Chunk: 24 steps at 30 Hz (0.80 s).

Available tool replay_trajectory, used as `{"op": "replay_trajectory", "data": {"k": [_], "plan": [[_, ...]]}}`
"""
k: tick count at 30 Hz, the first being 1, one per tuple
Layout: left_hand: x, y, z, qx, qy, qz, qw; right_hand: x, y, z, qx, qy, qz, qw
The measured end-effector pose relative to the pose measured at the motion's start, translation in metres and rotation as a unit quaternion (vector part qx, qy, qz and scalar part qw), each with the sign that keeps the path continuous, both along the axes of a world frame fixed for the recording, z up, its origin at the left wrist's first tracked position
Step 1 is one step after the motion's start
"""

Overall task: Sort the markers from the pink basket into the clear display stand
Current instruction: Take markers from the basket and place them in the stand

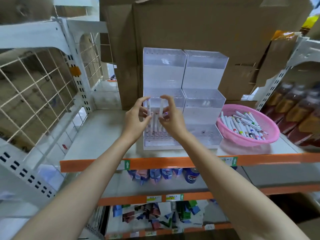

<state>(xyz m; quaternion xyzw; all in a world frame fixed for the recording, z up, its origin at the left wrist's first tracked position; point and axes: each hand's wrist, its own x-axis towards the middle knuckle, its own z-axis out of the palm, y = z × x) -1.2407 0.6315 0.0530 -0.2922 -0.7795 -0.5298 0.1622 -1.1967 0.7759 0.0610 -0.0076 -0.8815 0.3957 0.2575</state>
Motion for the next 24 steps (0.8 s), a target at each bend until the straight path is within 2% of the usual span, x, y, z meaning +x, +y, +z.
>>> {"op": "replay_trajectory", "data": {"k": [12, 24], "plan": [[-0.022, -0.004, -0.018, 0.028, -0.002, 0.031, 0.999, -0.022, -0.029, -0.01, -0.019, 0.027, -0.035, 0.999], [-0.031, -0.001, -0.03, 0.004, -0.002, 0.011, 1.0, -0.026, -0.033, -0.015, 0.001, 0.026, -0.049, 0.998]]}}
